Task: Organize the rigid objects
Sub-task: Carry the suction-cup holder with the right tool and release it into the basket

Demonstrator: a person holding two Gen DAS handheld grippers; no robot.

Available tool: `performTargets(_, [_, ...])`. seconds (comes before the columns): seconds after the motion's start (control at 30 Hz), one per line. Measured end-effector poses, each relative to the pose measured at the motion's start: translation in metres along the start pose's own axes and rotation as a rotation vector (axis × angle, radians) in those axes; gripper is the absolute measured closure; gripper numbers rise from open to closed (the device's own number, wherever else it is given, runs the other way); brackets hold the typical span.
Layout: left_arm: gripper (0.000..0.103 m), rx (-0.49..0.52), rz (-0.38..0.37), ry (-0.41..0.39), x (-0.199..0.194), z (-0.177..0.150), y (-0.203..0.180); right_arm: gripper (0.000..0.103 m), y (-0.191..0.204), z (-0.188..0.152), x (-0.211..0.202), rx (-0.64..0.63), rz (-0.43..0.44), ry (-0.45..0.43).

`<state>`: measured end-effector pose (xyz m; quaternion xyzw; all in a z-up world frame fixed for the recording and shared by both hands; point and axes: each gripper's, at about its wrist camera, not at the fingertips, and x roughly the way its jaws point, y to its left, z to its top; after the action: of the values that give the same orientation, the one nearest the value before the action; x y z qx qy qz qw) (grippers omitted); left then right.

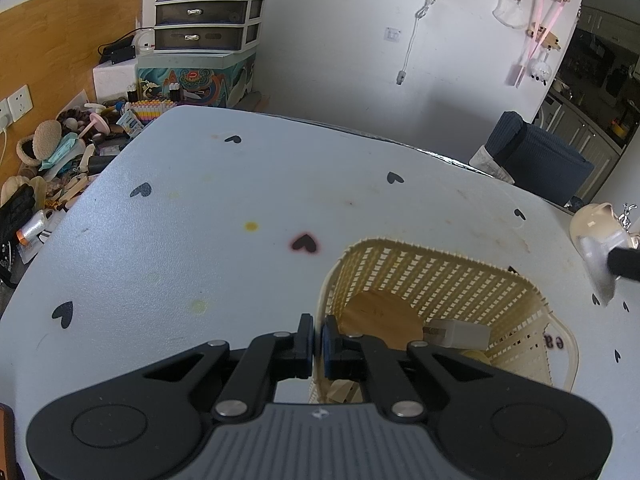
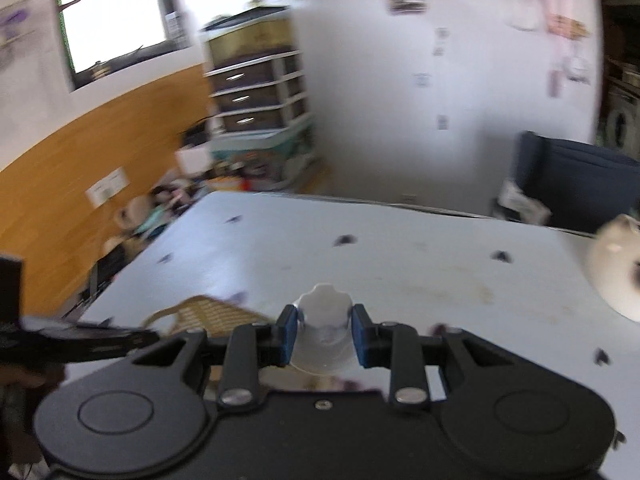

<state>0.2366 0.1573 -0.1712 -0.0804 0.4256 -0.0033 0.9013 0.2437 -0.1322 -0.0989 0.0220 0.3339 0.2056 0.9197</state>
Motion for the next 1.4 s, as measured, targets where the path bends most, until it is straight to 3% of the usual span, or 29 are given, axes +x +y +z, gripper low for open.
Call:
performTargets(0.23, [0.099,-0.001,0.000,0.000,0.000,0.000,0.000,0.073,0.041,-0.007,0.031,-0.090,0.117,0.119])
performTargets(0.47, [0.099,-0.005,-0.003,-0.002,0.000,0.000,0.000,0.073,0.064,-0.024,0.063,-0.170,0.145,0.274])
performTargets(0.63, [0.099,-0.007,-0.005,-0.002,0.000,0.001,-0.001,0.073,0.070,-0.033,0.080,-0.212,0.115,0.351])
performTargets(1.0, [0.099,-0.010,-0.007,-0.003,0.000,0.001,-0.002,0.071,0.072,-0.033,0.098,-0.224,0.069,0.395])
performTargets(1.13, [0.099,-0.010,-0.007,-0.003,0.000,0.001,-0.001,0.062,0.070,-0.034,0.100,-0.212,0.063,0.399])
performTargets(1.4, [0.099,-0.010,-0.007,-0.003,0.000,0.001,-0.001,0.056,0.070,-0.034,0.099,-0.199,0.063,0.400])
